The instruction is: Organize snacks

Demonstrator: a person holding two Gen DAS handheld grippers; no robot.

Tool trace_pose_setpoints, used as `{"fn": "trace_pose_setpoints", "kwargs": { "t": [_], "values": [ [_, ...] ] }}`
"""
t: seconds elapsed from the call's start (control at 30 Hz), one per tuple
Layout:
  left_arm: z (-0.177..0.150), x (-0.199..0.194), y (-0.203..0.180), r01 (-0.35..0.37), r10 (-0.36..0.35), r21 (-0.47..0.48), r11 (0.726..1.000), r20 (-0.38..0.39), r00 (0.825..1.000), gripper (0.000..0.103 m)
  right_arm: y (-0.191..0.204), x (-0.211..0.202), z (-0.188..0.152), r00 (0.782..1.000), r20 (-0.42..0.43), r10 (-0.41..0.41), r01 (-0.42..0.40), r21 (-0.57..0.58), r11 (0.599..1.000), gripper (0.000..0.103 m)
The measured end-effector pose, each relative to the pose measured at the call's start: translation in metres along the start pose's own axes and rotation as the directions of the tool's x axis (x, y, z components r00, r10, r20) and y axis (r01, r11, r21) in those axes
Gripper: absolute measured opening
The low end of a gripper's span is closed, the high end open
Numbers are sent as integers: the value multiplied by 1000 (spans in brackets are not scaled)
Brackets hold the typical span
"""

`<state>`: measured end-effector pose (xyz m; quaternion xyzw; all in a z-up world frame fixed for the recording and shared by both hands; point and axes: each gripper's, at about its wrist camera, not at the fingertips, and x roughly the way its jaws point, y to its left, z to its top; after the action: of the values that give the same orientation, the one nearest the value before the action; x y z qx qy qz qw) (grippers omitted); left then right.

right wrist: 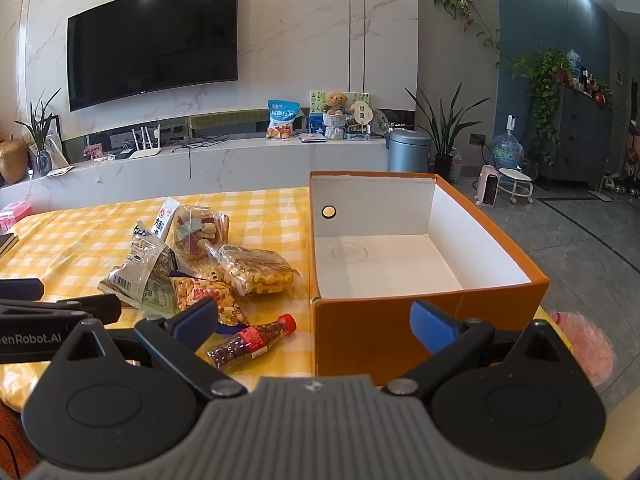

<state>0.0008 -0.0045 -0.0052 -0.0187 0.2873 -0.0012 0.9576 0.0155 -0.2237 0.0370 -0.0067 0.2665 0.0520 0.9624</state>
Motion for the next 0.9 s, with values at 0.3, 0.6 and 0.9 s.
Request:
{"fn": "trace_pose_setpoints", "kwargs": {
  "t": [0.3,0.6,0.9],
  "values": [
    [-1,0,-3,2,-2,1,1000,-4,1000,103,-1,0,-1,1000,-2,-3,3,4,1000,100],
    [0,0,-2,2,-2,1,1000,-4,1000,103,0,1,-1,1000,-8,-5,5,0,1000,100],
    [-3,1,0,-2,2,6,1000,-5,1000,103,0,0,-1,1000,-1,-3,3,1,1000,100]
  ]
}}
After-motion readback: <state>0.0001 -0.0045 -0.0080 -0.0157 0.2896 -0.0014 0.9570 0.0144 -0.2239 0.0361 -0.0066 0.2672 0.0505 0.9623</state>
